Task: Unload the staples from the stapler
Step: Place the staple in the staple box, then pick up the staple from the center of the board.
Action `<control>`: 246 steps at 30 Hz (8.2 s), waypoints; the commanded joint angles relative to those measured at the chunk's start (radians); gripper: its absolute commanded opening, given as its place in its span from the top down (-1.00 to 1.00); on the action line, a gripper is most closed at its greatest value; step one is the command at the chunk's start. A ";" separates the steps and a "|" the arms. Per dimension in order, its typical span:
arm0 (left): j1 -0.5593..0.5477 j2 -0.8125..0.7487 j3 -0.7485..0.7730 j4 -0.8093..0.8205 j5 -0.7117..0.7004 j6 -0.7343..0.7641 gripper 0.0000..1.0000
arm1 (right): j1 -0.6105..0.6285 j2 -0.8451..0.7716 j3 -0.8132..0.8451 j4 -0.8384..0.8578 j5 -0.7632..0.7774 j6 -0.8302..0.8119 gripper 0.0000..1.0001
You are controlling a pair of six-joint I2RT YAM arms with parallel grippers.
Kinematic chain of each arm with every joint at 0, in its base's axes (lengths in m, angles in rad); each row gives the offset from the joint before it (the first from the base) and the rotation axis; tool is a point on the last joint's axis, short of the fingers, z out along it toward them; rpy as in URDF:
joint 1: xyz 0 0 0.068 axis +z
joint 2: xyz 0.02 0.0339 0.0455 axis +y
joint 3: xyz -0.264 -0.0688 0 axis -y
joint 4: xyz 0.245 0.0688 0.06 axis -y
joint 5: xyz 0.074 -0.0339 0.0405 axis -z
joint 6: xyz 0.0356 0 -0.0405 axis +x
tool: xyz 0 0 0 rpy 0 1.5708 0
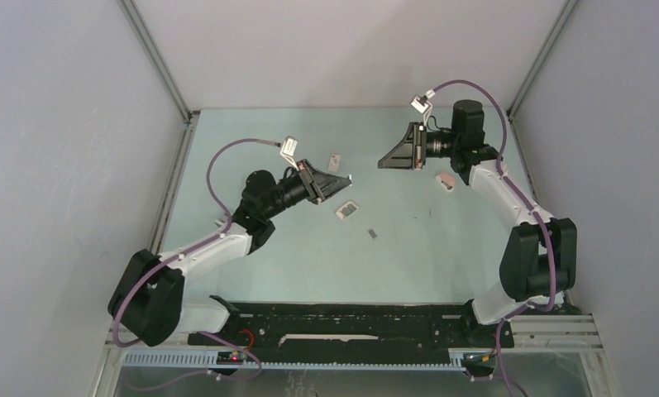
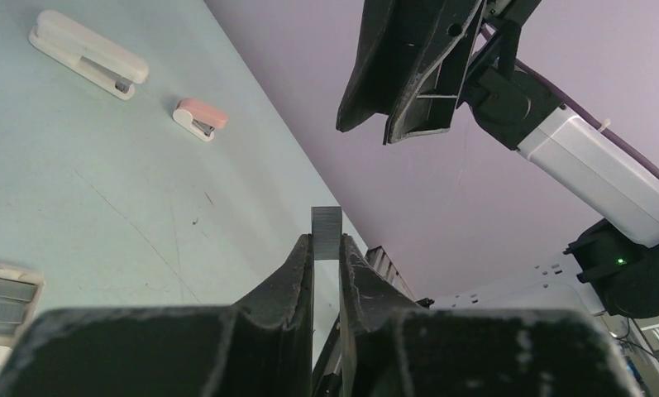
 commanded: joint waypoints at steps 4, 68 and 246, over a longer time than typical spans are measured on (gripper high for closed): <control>0.020 -0.034 -0.012 0.099 -0.006 -0.056 0.82 | 0.042 0.042 0.033 0.214 -0.029 0.194 0.20; -0.102 0.311 0.333 -0.742 -0.445 -0.039 0.81 | 0.002 0.137 -0.149 -0.238 0.573 -0.366 0.36; 0.015 -0.466 -0.338 -0.582 -0.845 0.122 -0.98 | 0.471 0.254 -0.052 -0.500 1.151 -0.520 0.16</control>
